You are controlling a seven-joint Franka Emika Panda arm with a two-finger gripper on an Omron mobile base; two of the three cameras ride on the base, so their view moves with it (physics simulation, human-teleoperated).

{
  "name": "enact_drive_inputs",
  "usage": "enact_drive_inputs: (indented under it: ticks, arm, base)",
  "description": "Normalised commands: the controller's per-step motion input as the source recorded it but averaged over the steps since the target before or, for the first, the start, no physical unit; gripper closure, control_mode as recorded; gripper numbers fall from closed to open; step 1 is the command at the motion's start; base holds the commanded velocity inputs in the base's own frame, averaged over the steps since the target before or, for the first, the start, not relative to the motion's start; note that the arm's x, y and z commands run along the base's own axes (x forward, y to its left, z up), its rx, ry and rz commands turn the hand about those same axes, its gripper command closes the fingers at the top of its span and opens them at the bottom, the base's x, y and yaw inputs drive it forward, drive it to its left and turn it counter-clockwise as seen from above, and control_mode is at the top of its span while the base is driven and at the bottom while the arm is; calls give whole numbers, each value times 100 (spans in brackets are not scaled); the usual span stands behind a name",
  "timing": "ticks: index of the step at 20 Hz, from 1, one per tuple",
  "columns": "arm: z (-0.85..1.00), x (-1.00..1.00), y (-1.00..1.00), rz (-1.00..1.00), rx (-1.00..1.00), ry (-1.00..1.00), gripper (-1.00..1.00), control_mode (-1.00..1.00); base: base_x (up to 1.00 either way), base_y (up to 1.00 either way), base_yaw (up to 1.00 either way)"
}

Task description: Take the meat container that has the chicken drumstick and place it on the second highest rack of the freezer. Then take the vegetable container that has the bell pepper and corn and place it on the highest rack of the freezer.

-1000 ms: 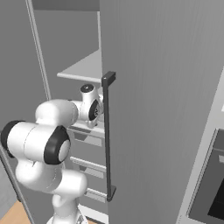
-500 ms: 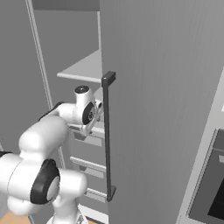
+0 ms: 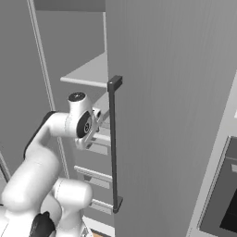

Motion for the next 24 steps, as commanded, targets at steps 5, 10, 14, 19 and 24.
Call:
enact_drive_inputs:
  ticks: [5, 10, 14, 19, 24]
  arm:
    - [63, -30, 17, 8, 0, 5, -100, -100]
    - [56, -48, 2, 11, 0, 3, -100, -100]
    - [33, -51, 13, 3, 0, 0, -100, -100]
    - [40, -41, 3, 0, 0, 0, -100, -100]
    - [56, -41, 0, 0, 0, 0, -100, -100]
  base:
    - [0, 0, 0]
    - [0, 0, 0]
    - [0, 0, 0]
    - [0, 0, 0]
    - [0, 0, 0]
